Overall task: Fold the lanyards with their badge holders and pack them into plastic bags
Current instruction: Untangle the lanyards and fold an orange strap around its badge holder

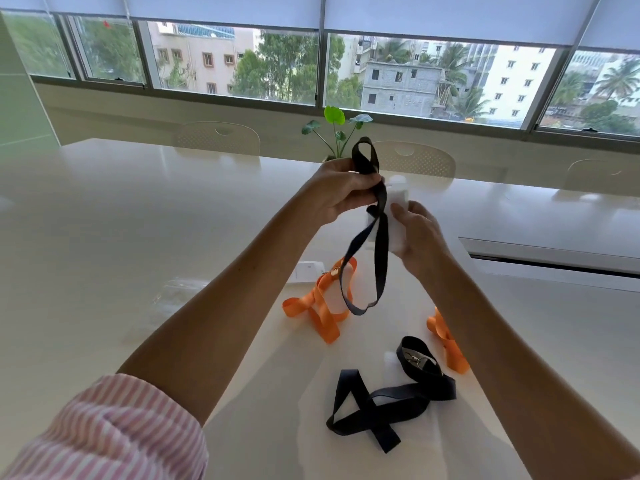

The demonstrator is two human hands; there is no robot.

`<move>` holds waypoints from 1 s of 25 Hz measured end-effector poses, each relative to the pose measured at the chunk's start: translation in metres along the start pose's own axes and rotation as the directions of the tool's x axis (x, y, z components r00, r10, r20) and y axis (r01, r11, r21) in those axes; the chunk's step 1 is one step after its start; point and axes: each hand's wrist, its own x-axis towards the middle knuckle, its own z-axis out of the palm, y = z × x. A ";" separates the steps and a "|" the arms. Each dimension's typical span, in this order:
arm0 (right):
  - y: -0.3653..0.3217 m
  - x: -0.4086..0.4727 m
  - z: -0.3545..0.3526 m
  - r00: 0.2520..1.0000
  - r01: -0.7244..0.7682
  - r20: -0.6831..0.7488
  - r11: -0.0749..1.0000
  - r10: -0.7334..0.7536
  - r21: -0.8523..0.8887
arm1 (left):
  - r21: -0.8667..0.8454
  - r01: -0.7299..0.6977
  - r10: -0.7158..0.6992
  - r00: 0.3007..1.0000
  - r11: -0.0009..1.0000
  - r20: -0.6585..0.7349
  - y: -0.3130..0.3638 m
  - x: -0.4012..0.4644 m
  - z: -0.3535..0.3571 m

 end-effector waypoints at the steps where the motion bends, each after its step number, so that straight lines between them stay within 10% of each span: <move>1: 0.003 -0.001 0.001 0.996 -0.080 0.041 0.994 0.076 0.079 | -0.011 0.002 -0.002 1.000 1.000 -0.005 -0.001 0.000 0.003; 7: 0.014 -0.002 -0.009 0.888 -0.289 0.403 0.950 0.219 0.119 | 0.187 -0.027 0.051 0.991 0.982 -0.121 -0.026 -0.004 0.008; 13: 0.019 0.005 -0.021 0.967 -0.157 0.203 0.987 0.157 -0.014 | 0.488 -0.099 0.194 0.970 0.867 -0.148 -0.042 -0.008 -0.015; 17: 0.022 0.029 -0.038 0.984 -0.176 -0.007 0.983 0.176 -0.049 | 0.800 -0.071 0.342 0.924 0.596 -0.172 -0.078 -0.021 -0.048; 22: 0.043 0.055 -0.046 0.959 -0.192 -0.217 0.981 0.182 -0.029 | 0.993 0.003 -0.242 0.970 0.120 0.026 -0.127 -0.038 -0.083; 25: 0.063 0.060 -0.043 0.950 -0.297 -0.166 0.931 0.265 -0.210 | 1.000 -0.018 -0.241 0.970 -0.015 0.014 -0.145 -0.041 -0.091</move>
